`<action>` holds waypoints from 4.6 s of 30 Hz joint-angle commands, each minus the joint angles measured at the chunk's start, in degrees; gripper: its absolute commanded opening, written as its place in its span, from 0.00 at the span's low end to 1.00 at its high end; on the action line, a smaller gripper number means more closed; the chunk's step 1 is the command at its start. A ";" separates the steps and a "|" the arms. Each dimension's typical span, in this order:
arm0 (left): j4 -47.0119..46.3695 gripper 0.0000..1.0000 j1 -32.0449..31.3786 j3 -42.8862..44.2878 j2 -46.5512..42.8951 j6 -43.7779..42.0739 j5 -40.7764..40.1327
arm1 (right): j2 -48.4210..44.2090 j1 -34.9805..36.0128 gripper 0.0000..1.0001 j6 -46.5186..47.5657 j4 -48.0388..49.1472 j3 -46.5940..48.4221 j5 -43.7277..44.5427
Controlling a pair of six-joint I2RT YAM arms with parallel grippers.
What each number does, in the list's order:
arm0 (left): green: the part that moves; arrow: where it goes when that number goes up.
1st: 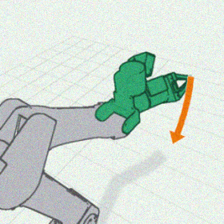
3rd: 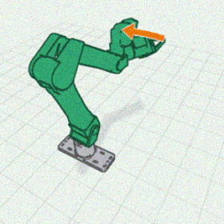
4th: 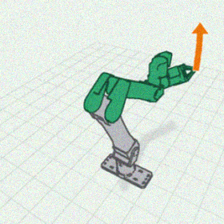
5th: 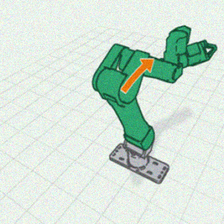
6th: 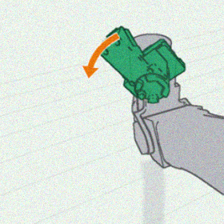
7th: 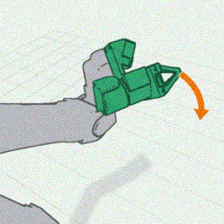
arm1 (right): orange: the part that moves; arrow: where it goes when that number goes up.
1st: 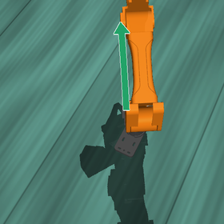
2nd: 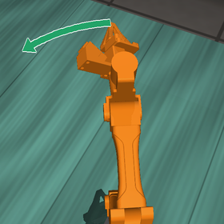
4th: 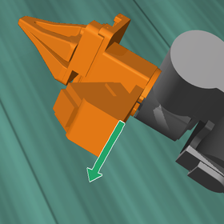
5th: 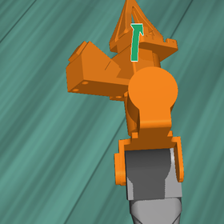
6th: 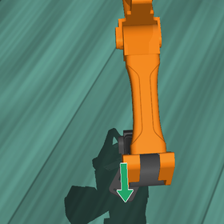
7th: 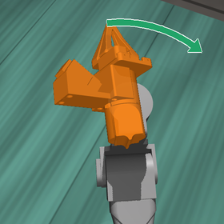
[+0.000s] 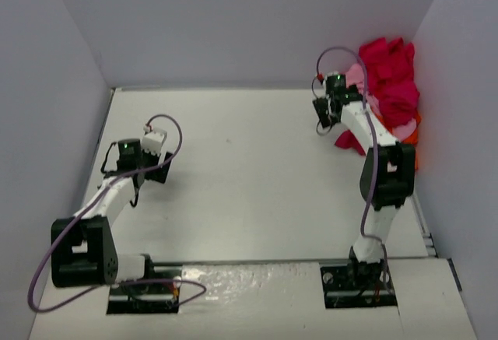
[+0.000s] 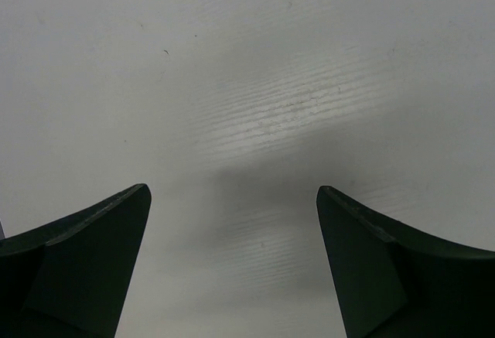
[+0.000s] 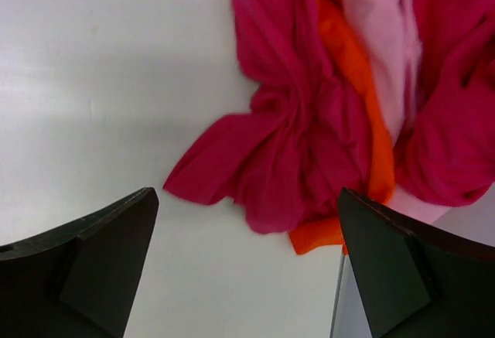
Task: Fold and stack the t-shirts
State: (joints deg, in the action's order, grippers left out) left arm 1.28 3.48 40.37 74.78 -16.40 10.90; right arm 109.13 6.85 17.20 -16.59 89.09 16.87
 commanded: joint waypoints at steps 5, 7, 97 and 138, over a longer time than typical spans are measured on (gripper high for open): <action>1.64 0.87 -0.40 3.20 -3.45 -4.69 0.06 | 13.21 -1.94 1.00 9.32 0.75 27.11 18.72; 1.80 0.87 -0.40 2.59 -4.19 -5.18 -0.08 | 15.13 -2.05 1.00 11.17 2.34 30.88 21.44; 17.24 0.77 -19.19 23.97 7.22 -5.14 2.99 | -12.51 10.88 0.69 14.81 -10.84 -4.26 -26.06; 33.12 0.52 -33.66 50.12 30.82 3.56 2.13 | 12.44 -2.08 0.59 7.19 -8.58 18.65 -22.96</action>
State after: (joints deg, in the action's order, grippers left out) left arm 33.10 -30.68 89.01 108.52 -16.22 14.25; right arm 122.28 9.57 27.55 -25.50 102.92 2.37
